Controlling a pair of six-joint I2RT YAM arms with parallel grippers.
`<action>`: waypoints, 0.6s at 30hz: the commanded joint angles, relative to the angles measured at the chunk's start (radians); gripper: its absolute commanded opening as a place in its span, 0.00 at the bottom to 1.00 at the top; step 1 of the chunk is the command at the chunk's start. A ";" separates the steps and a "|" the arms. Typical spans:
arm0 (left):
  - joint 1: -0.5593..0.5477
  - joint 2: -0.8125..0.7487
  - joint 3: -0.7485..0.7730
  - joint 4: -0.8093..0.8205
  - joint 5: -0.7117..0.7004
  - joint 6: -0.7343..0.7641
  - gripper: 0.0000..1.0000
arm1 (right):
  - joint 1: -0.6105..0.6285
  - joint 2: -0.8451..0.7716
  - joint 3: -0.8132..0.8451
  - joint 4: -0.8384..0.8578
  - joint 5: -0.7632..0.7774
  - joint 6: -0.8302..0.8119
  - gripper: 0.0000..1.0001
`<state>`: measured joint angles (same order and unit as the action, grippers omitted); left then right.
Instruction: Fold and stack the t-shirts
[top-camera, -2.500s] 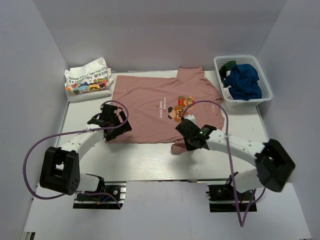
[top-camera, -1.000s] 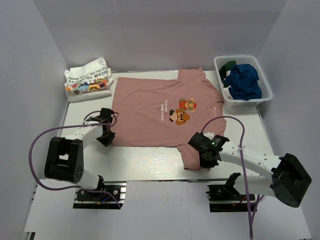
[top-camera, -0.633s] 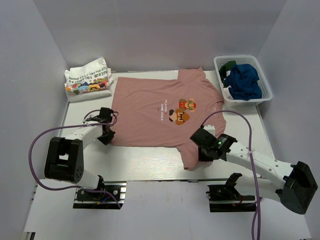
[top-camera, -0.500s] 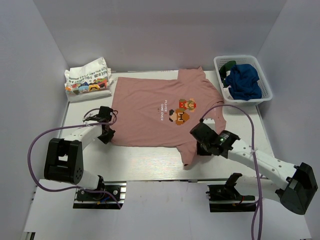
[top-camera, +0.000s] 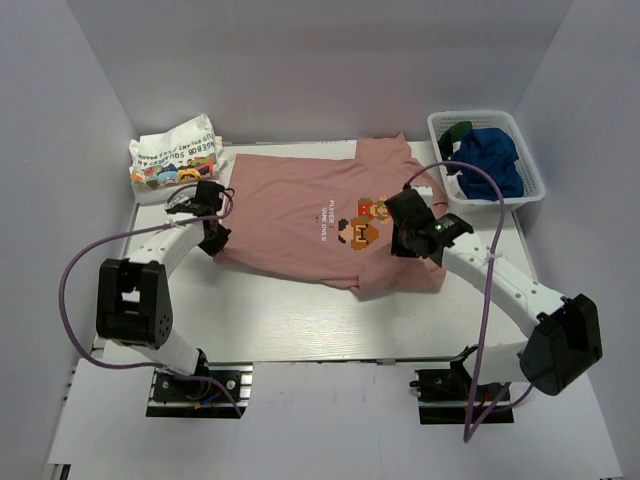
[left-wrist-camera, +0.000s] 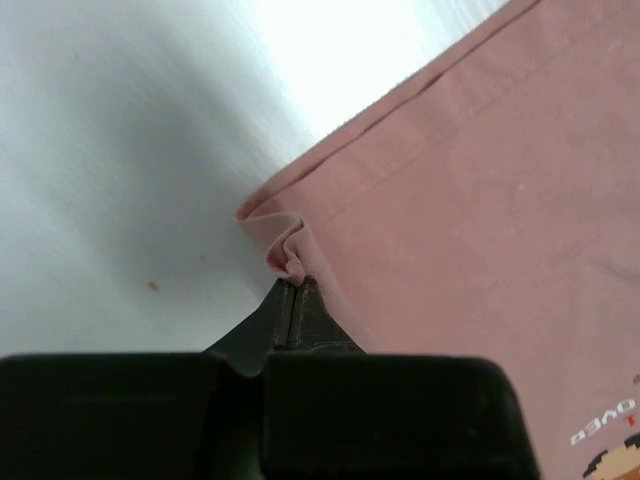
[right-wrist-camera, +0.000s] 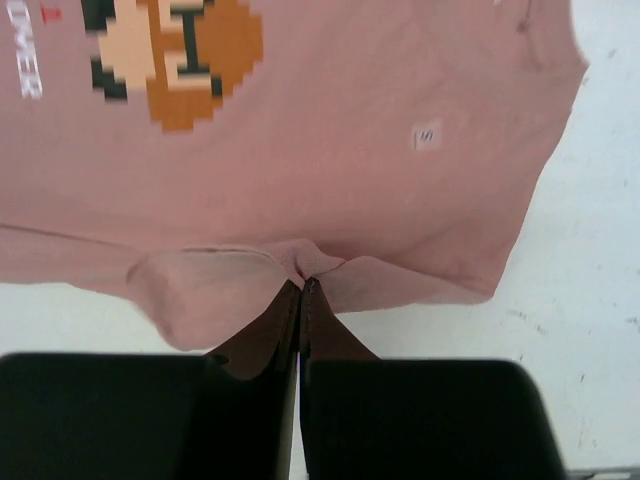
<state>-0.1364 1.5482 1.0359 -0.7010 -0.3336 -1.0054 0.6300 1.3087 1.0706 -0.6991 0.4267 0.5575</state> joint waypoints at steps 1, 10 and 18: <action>0.023 0.050 0.091 -0.044 -0.021 0.011 0.00 | -0.067 0.035 0.087 0.082 -0.012 -0.083 0.00; 0.054 0.229 0.321 -0.035 0.037 0.109 0.00 | -0.203 0.211 0.274 0.151 -0.072 -0.206 0.00; 0.064 0.460 0.616 -0.130 0.038 0.166 0.00 | -0.306 0.383 0.454 0.198 -0.137 -0.335 0.00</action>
<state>-0.0856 1.9812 1.5677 -0.7849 -0.2893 -0.8711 0.3508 1.6501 1.4418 -0.5510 0.3260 0.3008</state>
